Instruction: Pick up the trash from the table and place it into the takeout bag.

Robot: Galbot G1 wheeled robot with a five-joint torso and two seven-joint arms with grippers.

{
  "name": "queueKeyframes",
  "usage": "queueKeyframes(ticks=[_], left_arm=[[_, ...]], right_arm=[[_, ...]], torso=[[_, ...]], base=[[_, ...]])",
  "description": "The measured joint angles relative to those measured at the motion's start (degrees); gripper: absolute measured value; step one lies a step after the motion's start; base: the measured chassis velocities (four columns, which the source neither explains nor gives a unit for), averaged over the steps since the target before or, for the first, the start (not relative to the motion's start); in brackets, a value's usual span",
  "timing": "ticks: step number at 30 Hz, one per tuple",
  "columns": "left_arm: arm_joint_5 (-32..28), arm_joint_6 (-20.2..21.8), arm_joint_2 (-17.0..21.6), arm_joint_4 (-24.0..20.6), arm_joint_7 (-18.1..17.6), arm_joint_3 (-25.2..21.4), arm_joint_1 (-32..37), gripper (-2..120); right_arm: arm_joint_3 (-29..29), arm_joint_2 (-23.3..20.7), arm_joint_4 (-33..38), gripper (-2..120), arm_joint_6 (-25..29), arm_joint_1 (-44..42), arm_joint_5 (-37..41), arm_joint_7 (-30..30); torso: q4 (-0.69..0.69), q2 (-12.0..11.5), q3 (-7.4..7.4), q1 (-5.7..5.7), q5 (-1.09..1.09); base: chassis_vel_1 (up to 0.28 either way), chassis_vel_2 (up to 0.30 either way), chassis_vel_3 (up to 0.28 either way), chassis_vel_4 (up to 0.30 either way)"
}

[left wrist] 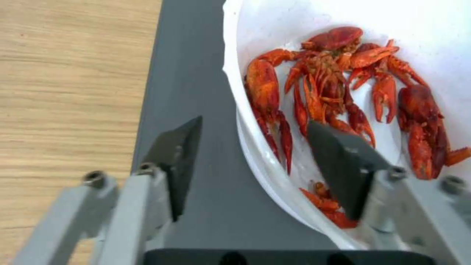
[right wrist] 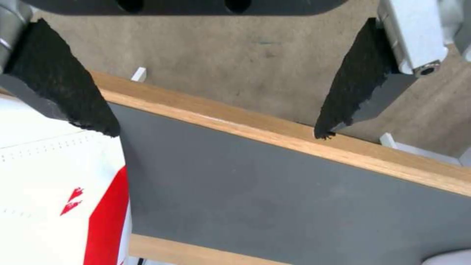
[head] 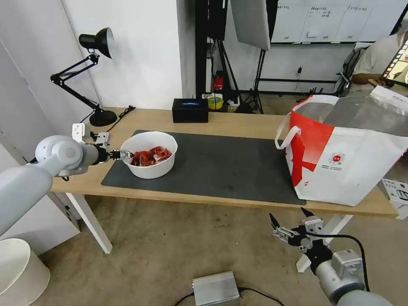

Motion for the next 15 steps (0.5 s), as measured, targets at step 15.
queueKeyframes(ticks=[15], left_arm=[[1.2,-0.1,1.7,-1.0,3.5,0.6,0.2,30]], right_arm=[[0.0,0.0,0.0,100,0.0,0.0,0.0,0.0]], torso=[[0.0,0.0,0.0,0.0,0.0]], base=[[0.0,0.0,0.0,0.0]])
